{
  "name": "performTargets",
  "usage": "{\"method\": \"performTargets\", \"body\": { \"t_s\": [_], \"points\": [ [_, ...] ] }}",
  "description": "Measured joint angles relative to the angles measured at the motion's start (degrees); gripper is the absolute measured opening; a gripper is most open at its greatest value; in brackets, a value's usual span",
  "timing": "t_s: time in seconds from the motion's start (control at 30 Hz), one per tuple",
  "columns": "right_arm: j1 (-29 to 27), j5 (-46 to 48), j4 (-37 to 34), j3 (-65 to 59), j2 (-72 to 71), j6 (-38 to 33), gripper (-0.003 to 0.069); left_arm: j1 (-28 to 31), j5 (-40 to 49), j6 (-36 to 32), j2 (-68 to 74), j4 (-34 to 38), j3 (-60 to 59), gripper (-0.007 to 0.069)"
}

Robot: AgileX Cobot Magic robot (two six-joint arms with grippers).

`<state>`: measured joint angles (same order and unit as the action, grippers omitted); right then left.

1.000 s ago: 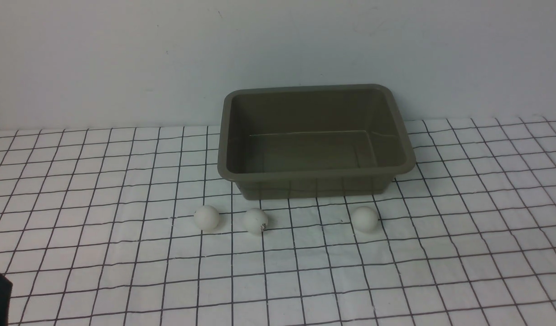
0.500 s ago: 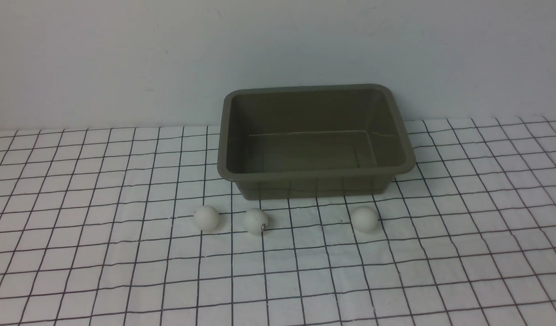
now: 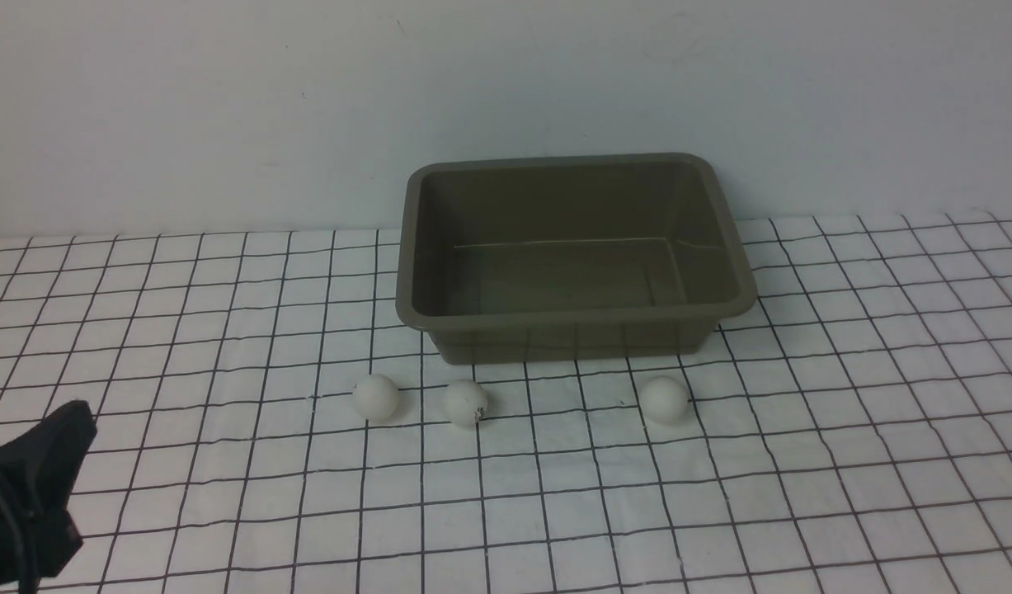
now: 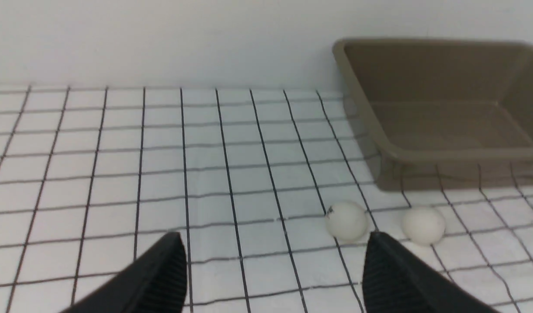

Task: Put the table tennis balls into the box on the white checkered tablecloth.
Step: 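Reach for and grasp a ping pong ball on the table beside the basket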

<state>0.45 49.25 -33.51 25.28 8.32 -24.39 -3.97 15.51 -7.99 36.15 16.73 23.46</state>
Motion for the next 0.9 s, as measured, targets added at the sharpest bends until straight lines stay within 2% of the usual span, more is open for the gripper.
{"method": "performTargets", "body": {
  "t_s": [0.17, 0.3, 0.47, 0.53, 0.6, 0.7, 0.8, 0.9],
  "points": [
    [0.0, -0.6, -0.7, 0.0, 4.7, -2.3, 0.0462, 0.0, 4.2, -7.5, 11.0, 3.0, 6.0, 0.049],
    [0.0, -0.7, -0.8, 0.0, 9.7, -3.8, 0.0462, 0.0, 4.9, -15.3, 18.4, 10.1, 9.6, 0.049],
    [0.0, -1.2, -1.0, 0.0, 15.4, -7.9, 0.0462, 0.0, 5.4, -31.4, 28.2, 23.0, 14.9, 0.049],
    [0.0, -1.7, -2.1, 0.0, 17.3, -8.3, 0.0462, 0.0, 6.8, -40.2, 32.1, 29.2, 17.8, 0.049],
    [0.0, -2.3, -3.7, 0.0, 18.4, -9.5, 0.0462, 0.0, 10.6, -53.9, 38.2, 39.6, 22.2, 0.049],
    [0.0, -2.9, -5.3, 0.0, 18.7, -11.8, 0.0462, -0.1, 13.0, -71.1, 45.1, 48.2, 24.6, 0.049],
    [0.0, -3.2, -7.1, 0.0, 18.9, -13.6, 0.0462, -0.1, 13.1, -78.2, 48.8, 53.6, 24.7, 0.0487],
    [0.0, -3.2, -7.8, 0.0, 18.9, -14.0, 0.0462, -0.1, 13.1, -82.7, 51.6, 54.9, 24.7, 0.0475]
  ]
}}
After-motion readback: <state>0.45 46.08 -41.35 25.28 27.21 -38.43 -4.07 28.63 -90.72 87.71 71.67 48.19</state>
